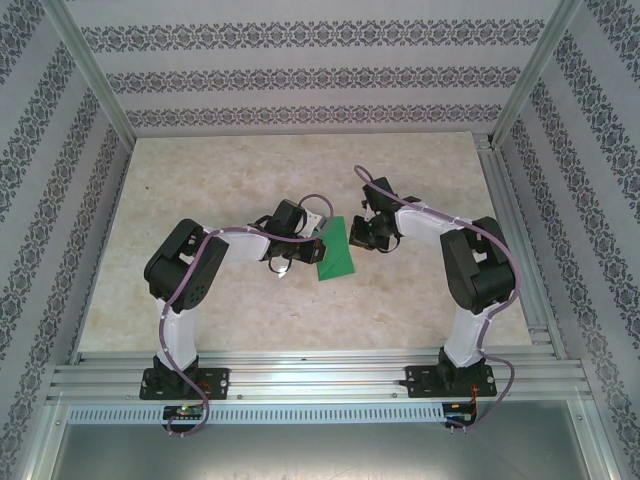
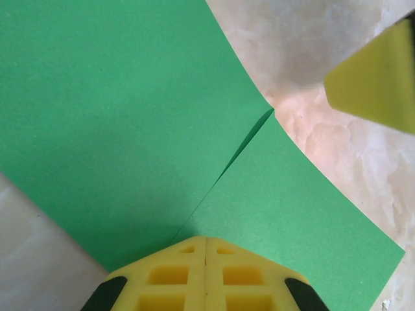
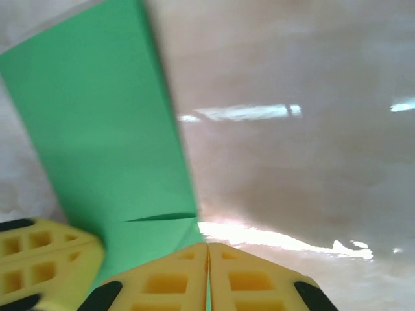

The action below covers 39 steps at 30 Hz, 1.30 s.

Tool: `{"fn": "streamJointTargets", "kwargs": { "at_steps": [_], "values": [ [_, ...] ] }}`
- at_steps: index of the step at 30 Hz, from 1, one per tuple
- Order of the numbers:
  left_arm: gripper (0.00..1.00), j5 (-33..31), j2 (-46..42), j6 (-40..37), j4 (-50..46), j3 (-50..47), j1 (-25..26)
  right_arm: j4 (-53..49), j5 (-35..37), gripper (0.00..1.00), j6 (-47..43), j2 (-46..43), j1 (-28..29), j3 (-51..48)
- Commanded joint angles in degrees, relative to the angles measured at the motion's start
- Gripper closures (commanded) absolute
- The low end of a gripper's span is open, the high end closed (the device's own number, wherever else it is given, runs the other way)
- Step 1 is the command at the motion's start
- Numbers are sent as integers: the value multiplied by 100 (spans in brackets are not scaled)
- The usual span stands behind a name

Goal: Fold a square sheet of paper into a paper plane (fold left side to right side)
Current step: Fold the triangle a second time at the center of the table.

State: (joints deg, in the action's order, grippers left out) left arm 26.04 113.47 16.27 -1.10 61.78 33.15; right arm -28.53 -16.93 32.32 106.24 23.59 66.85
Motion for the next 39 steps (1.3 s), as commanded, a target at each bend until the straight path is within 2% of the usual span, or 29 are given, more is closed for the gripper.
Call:
{"fn": "streamJointTargets", "kwargs": {
  "at_steps": [1,5,10,22,30,34,39],
  "values": [
    [100,-643,273,-126,-892,-307,-9,275,-275,90,243,30,271,169],
    [100,-639,272,-123,-897,-314,-6,423,-381,91,370,480,415,318],
    [100,-647,248,-142,-893,-333,-3,451,-327,91,407,692,332,212],
    [100,-660,255,-156,-899,-332,-5,283,-85,91,28,189,-414,-738],
    [100,-626,246,-161,-904,-267,-2,287,-471,90,59,-268,-83,-154],
    [100,-619,229,-156,-909,-201,-2,397,-701,90,232,-47,185,-60],
    [100,-636,193,-214,-959,-157,1,507,-742,90,346,313,216,-34]
  ]
}}
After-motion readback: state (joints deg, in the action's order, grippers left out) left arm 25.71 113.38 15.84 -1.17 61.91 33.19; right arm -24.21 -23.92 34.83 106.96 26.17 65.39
